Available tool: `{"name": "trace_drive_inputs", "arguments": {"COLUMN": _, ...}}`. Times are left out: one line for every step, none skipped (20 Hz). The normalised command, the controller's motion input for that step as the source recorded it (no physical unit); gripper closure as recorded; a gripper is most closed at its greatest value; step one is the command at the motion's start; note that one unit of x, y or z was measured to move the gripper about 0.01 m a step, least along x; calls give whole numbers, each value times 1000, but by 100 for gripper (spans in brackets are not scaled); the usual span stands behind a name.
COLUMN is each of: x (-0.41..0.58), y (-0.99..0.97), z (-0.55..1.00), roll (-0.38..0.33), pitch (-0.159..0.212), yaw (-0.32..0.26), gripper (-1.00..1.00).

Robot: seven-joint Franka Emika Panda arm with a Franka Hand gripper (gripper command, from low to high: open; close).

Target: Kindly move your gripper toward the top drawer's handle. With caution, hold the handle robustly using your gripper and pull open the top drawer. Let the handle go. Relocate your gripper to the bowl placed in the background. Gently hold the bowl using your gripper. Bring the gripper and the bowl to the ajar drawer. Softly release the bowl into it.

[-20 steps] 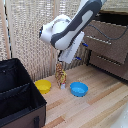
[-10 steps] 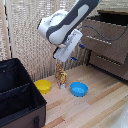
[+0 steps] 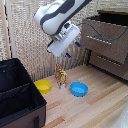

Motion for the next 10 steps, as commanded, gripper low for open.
{"name": "trace_drive_inputs", "arguments": {"x": 237, "y": 580, "z": 480, "roll": 131, "pitch": -59, "yaw": -124, "gripper": -100}}
{"name": "trace_drive_inputs", "arguments": {"x": 277, "y": 577, "z": 400, "roll": 103, "pitch": -74, "yaw": -121, "gripper": -100}}
{"name": "trace_drive_inputs", "arguments": {"x": 406, "y": 483, "z": 217, "roll": 67, "pitch": -81, "yaw": -121, "gripper": -100}}
{"name": "trace_drive_inputs", "arguments": {"x": 443, "y": 463, "z": 211, "roll": 62, "pitch": -105, "yaw": -110, "gripper": -100}}
{"name": "trace_drive_inputs", "arguments": {"x": 494, "y": 417, "z": 169, "roll": 67, "pitch": -110, "yaw": -106, "gripper": -100}}
{"name": "trace_drive_inputs", "arguments": {"x": 531, "y": 346, "z": 77, "roll": 88, "pitch": -128, "yaw": -103, "gripper": -100}}
{"name": "trace_drive_inputs", "arguments": {"x": 537, "y": 323, "z": 37, "roll": 105, "pitch": -141, "yaw": -96, "gripper": -100}}
{"name": "trace_drive_inputs", "arguments": {"x": 549, "y": 257, "z": 0, "roll": 140, "pitch": -146, "yaw": -95, "gripper": -100}}
{"name": "trace_drive_inputs", "arguments": {"x": 531, "y": 203, "z": -14, "roll": 176, "pitch": -157, "yaw": -94, "gripper": -100}}
{"name": "trace_drive_inputs", "arguments": {"x": 497, "y": 129, "z": -120, "roll": 218, "pitch": -168, "yaw": -99, "gripper": -100}}
